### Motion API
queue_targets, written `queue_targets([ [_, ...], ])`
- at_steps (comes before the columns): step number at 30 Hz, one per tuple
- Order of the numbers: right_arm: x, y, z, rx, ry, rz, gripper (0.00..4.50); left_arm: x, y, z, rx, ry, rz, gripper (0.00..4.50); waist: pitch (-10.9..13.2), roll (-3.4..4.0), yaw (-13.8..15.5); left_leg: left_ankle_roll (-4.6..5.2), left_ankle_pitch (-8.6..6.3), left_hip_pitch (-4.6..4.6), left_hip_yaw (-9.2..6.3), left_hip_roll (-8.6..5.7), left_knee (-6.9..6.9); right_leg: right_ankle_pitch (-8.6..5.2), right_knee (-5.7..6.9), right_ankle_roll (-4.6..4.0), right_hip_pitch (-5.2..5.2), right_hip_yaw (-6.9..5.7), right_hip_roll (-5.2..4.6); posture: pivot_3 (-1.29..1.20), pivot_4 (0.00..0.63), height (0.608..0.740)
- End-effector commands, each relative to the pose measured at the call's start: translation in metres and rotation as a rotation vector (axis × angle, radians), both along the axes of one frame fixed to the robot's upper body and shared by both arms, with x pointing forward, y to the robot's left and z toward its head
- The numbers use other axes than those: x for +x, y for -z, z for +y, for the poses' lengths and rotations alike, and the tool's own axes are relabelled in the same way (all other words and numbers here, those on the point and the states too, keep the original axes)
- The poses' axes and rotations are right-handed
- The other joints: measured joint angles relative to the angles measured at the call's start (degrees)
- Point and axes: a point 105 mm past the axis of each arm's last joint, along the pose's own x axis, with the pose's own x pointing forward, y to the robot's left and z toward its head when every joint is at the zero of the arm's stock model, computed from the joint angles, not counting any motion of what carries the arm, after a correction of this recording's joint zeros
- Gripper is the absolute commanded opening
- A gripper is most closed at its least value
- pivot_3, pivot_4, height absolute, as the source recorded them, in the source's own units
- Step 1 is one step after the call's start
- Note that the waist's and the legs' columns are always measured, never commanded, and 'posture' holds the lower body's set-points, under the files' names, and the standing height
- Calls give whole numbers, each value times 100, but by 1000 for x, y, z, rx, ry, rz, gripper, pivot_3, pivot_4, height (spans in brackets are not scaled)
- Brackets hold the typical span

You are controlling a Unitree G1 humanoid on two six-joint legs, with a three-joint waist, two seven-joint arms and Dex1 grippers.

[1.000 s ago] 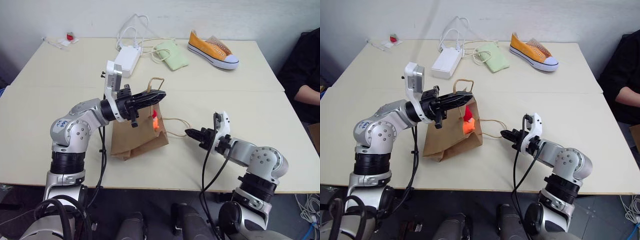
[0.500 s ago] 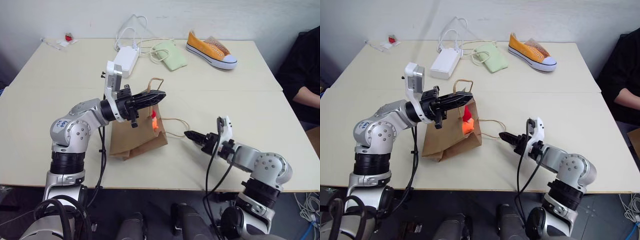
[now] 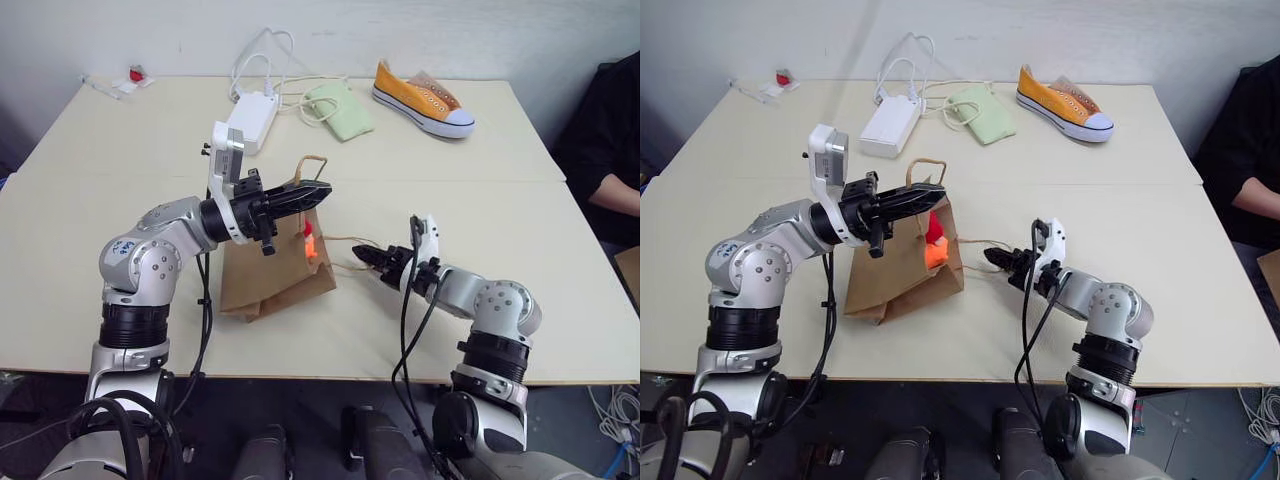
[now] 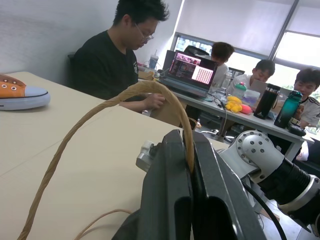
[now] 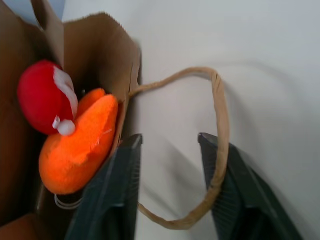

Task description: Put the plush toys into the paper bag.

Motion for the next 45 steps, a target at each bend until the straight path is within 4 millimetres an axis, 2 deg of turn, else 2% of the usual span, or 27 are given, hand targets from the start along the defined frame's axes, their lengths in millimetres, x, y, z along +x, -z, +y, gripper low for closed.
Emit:
queue_targets([
  [1, -6, -22, -2, -37, -33, -133, 456, -8, -10, 2, 2, 1, -64, 0, 0, 0, 4, 1, 0, -1, 0, 0, 0, 0, -2, 0, 0, 0, -1, 0, 150, 740],
  [2, -8, -29, -2, -52, -41, -178, 122, -8, -10, 1, 2, 1, -64, 0, 0, 0, 5, 1, -1, -1, 0, -1, 0, 0, -3, 0, 0, 0, -2, 0, 150, 740],
  [3, -10, -36, -2, -67, -49, -220, 56, -7, -10, 1, 2, 1, -64, 0, 0, 0, 8, 1, -1, -1, 0, -1, 0, 0, -3, 0, 0, 0, -2, 0, 150, 740],
  [5, -15, -49, -3, -94, -58, -296, 56, -6, -10, 0, 1, -2, -64, 0, 0, 0, 13, 1, -1, -3, -1, -1, 0, 0, -4, 0, 0, -1, -2, 0, 150, 740],
  [10, -28, -104, -24, -183, -17, -547, 56, -1, -24, -5, -44, -25, -107, 0, 1, 0, 29, 2, -1, -4, -3, -2, 0, 0, -7, 0, 1, -4, -2, 0, 150, 740],
  [14, -47, -160, -44, -281, 35, -785, 56, 2, -42, -14, -105, -38, -150, 0, 1, 0, 37, 5, -2, -7, -5, -5, 0, 0, -12, 1, 1, -6, -6, 0, 150, 740],
  [17, -60, -182, -46, -351, 29, -892, 56, 7, -50, -19, -137, -52, -169, 0, 2, 0, 39, 6, -3, -6, -6, -5, -1, 0, -15, 1, 3, -7, -6, 0, 150, 740],
  [20, -65, -183, -39, -503, 8, -965, 56, 15, -47, -26, -149, -69, -161, 0, 1, 0, 18, 6, -3, -5, -6, -5, -3, 0, -18, 1, 5, -8, -5, 0, 150, 740],
  [25, -59, -153, -22, -604, -19, -987, 56, 25, -25, -35, -105, -98, -144, 0, 2, -1, 26, 2, -1, 3, -3, -2, -4, 0, -16, 1, 9, -5, 3, 0, 150, 740],
  [31, -55, -134, -12, -673, -27, -1047, 56, 21, -19, -32, -101, -90, -127, 0, 2, -1, 37, 4, 0, -1, -4, -3, -1, 1, -18, 2, 7, -5, 1, 0, 150, 740],
  [32, -56, -133, -12, -681, -33, -1052, 20, 19, -18, -30, -100, -91, -123, 201, 2, -1, 34, 4, 0, 0, -4, -2, -1, 1, -18, 2, 8, -5, 1, 0, 150, 740],
  [36, -62, -132, -13, -642, -55, -1049, 960, 10, -17, -18, -90, -96, -111, 1191, 2, -1, 28, 4, 0, 0, -5, -2, -1, 1, -17, 2, 8, -5, 0, 0, 150, 740],
  [41, -76, -134, -25, -626, -82, -1024, 2782, -10, -12, 3, -36, -111, -104, 2841, 2, -1, 31, 4, -1, -1, -6, 0, -1, 1, -18, 2, 8, -5, -3, 0, 150, 740],
  [45, -93, -121, -38, -648, -150, -959, 4175, -26, -2, 15, 26, -124, -86, 4165, 2, -1, 46, 5, -2, 1, -12, 0, -3, 1, -24, 2, 14, -9, -7, 0, 150, 740],
])
